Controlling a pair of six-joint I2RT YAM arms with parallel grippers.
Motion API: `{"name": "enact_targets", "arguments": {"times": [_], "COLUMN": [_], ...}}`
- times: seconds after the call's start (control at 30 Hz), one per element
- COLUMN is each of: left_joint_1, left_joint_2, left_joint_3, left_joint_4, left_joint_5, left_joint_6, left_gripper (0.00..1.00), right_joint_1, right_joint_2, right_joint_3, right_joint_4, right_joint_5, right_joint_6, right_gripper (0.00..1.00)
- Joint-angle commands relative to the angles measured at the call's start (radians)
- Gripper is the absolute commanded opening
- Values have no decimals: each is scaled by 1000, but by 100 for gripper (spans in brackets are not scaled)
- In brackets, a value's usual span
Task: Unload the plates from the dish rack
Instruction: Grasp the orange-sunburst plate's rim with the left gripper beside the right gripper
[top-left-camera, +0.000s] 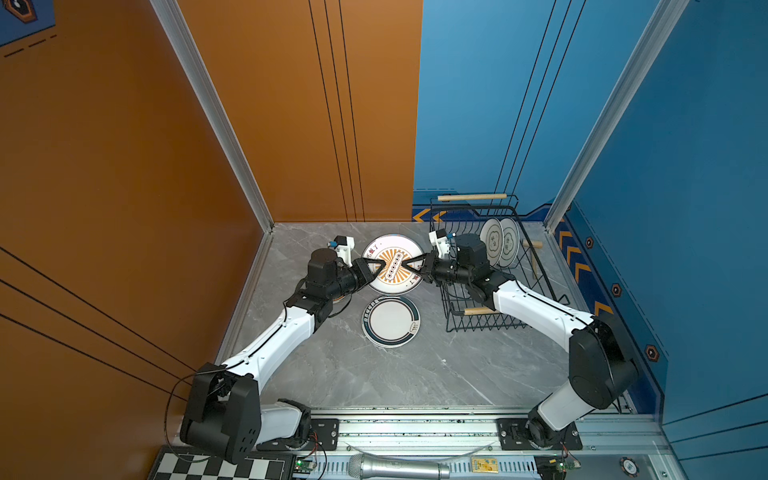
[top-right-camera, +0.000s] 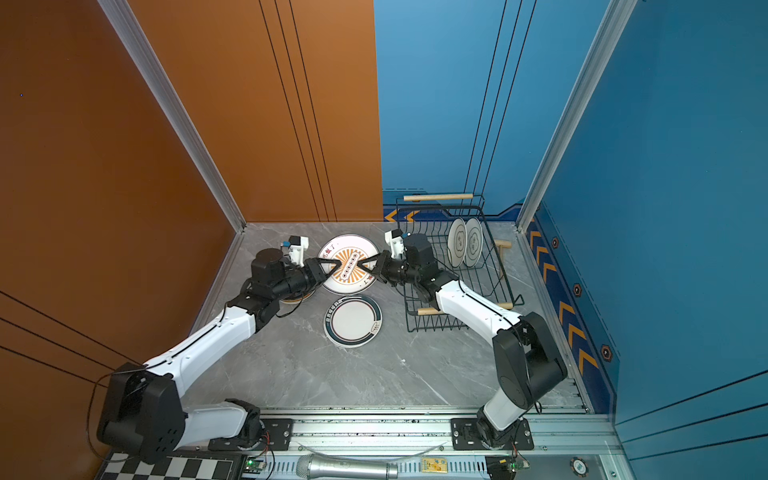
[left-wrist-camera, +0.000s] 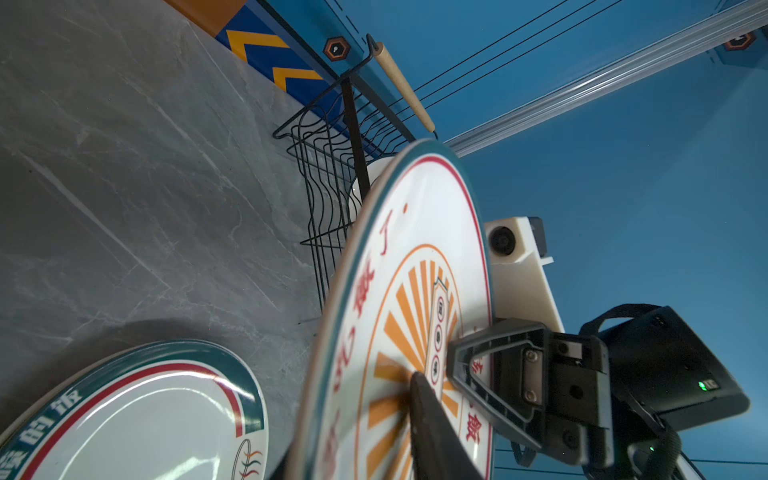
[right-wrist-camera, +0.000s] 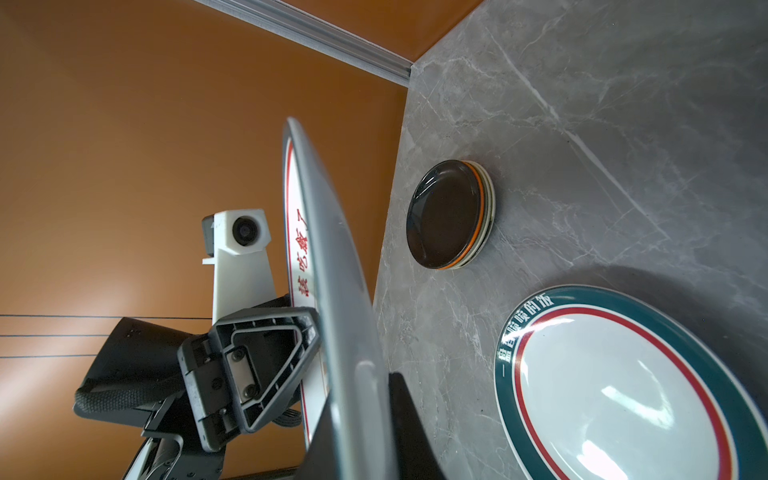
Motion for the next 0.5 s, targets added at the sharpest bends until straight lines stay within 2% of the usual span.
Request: {"name": "enact_targets", "arguments": {"times": [0.0,0.13,0.2,0.33,0.47], "left_joint_1": [4,8,16,47,85], "left_joint_2": [-17,-21,-24,-36,-72], "left_joint_3": [-18,-18,-23,-35,-38], "left_joint_4": [15,17,17,12,-50], "left_joint_5": [43,64,72,90,99], "left_joint_6": [28,28,24,9,14], "left_gripper": [22,9,7,3,0], "right_joint_1": [26,32,34,26,4], "right_joint_2": [18,37,44,53,49], "right_joint_3": [58,78,84,103,130], "right_joint_4": [-10,-13,-11,-6,-58], "right_joint_5": [-12,-16,-16,-26,-26], "right_joint_6": [-62,-68,-66,-62,-92], "right_gripper": [17,27,33,58,75]}}
